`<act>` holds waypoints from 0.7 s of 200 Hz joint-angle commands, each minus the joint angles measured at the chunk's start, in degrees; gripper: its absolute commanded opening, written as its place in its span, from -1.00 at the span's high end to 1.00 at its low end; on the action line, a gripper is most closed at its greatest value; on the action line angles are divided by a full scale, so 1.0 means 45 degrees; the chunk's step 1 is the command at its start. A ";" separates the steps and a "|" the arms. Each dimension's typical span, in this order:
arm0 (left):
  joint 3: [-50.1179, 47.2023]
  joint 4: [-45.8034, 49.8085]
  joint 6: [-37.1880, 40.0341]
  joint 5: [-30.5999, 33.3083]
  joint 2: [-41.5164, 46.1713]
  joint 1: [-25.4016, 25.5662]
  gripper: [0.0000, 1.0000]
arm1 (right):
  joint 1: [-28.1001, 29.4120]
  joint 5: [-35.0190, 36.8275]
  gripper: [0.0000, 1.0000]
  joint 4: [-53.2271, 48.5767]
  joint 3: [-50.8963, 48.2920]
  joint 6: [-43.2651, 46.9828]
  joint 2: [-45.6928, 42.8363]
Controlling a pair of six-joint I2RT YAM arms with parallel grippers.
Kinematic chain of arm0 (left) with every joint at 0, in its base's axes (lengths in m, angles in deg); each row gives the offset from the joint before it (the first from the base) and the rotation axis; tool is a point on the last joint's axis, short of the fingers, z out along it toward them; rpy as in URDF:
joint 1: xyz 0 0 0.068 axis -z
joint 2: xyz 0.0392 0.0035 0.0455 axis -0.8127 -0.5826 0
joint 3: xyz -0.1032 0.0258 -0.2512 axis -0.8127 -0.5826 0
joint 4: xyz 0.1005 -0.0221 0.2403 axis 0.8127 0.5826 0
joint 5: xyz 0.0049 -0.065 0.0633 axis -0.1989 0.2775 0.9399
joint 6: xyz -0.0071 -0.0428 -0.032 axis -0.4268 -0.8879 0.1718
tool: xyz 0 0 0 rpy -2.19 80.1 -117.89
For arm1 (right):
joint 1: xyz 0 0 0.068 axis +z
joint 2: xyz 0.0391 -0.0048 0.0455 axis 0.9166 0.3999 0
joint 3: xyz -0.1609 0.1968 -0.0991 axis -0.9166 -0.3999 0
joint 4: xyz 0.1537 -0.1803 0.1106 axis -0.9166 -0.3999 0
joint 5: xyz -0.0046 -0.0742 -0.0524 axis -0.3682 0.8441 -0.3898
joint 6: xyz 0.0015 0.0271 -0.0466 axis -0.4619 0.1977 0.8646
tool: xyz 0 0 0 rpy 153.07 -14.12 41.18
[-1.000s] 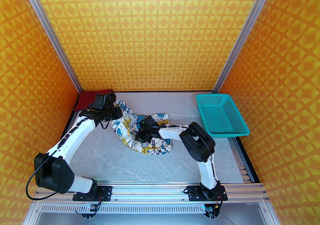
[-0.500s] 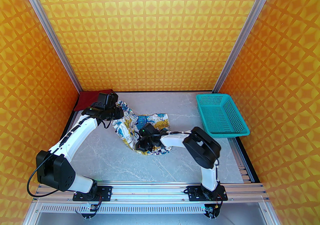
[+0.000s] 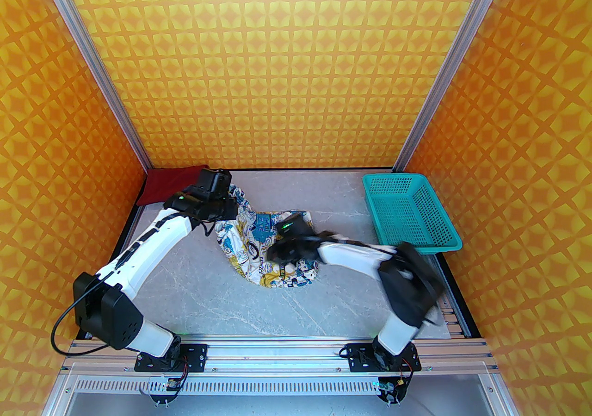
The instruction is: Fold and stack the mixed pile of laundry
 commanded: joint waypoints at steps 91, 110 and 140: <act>0.3944 0.2715 -0.1549 0.4494 -0.3212 0.3740 1.00 | -0.2721 0.2150 0.81 -0.2425 -0.2276 0.3256 0.0684; 0.4340 0.2802 -0.1955 0.4915 -0.3819 0.4273 1.00 | -0.2795 0.2360 0.80 -0.2018 -0.2493 0.2994 0.0706; 0.4694 0.2460 -0.2489 0.5200 -0.4559 0.4874 1.00 | -0.2966 0.2455 0.72 -0.1265 -0.2878 0.2653 0.0483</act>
